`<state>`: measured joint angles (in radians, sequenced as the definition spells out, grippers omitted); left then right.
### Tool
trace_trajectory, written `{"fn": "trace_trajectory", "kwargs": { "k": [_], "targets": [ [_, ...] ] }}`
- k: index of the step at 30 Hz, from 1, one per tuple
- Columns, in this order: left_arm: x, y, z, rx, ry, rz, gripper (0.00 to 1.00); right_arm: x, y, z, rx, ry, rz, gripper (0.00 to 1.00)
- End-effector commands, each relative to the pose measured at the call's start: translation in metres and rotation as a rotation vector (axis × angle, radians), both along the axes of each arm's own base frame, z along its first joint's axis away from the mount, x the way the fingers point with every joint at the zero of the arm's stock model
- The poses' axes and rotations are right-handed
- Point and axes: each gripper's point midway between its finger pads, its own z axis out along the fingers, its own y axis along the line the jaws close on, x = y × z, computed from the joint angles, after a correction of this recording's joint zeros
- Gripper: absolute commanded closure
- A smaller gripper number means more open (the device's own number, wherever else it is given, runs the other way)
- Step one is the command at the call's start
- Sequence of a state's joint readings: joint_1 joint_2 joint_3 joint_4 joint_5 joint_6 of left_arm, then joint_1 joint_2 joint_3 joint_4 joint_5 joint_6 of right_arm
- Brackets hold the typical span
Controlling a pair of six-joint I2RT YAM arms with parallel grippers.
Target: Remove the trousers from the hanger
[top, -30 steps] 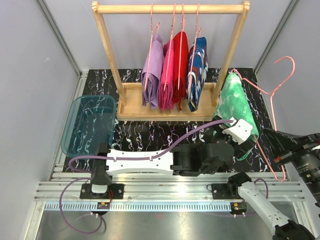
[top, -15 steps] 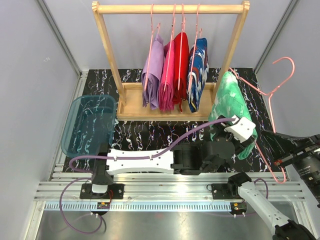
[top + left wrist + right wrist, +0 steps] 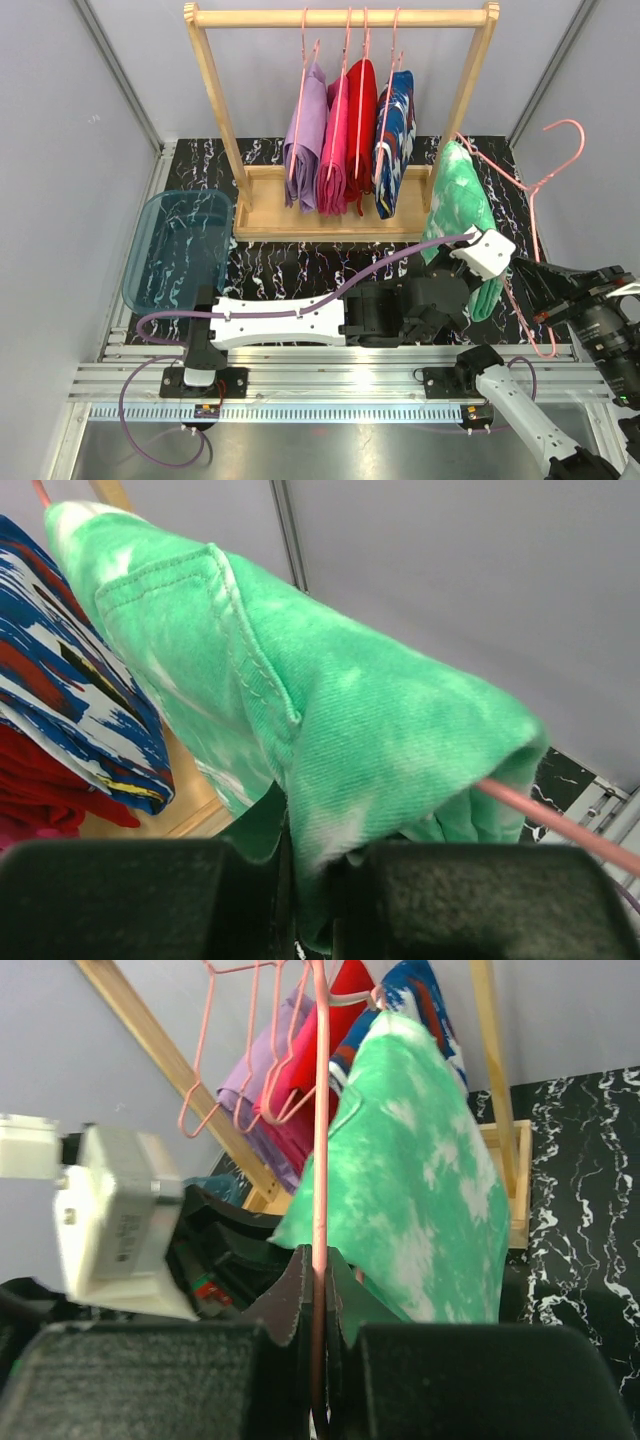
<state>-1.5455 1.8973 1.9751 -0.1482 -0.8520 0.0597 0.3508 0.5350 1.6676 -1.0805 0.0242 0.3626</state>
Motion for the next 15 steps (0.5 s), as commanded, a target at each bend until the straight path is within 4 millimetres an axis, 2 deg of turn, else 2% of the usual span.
{"fn": "trace_trajectory", "kwargs": {
  "k": [1, 2, 3, 4, 5, 10, 15],
  "targets": [
    [0.006, 0.032, 0.100, -0.266, -0.038, 0.051, 1.00, 0.016, -0.006, -0.008, 0.000, -0.015, -0.064, 1.00],
    [0.005, 0.041, 0.118, -0.306, -0.049, 0.065, 1.00, 0.017, -0.008, -0.017, -0.005, 0.000, -0.078, 1.00],
    [0.006, 0.045, 0.124, -0.316, -0.054, 0.074, 1.00, 0.019, -0.011, -0.025, -0.008, 0.018, -0.096, 1.00],
    [0.006, 0.048, 0.131, -0.327, -0.062, 0.076, 1.00, 0.027, -0.009, -0.045, -0.019, 0.067, -0.101, 1.00],
    [0.005, 0.056, 0.147, -0.353, -0.076, 0.077, 1.00, 0.025, -0.011, -0.052, -0.015, 0.070, -0.109, 1.00],
    [0.002, 0.076, 0.185, -0.396, -0.131, 0.089, 1.00, 0.028, -0.015, -0.100, -0.023, 0.162, -0.144, 1.00],
    [-0.006, 0.100, 0.222, -0.451, -0.180, 0.100, 1.00, 0.028, -0.022, -0.122, -0.036, 0.206, -0.186, 1.00]
  ]
}}
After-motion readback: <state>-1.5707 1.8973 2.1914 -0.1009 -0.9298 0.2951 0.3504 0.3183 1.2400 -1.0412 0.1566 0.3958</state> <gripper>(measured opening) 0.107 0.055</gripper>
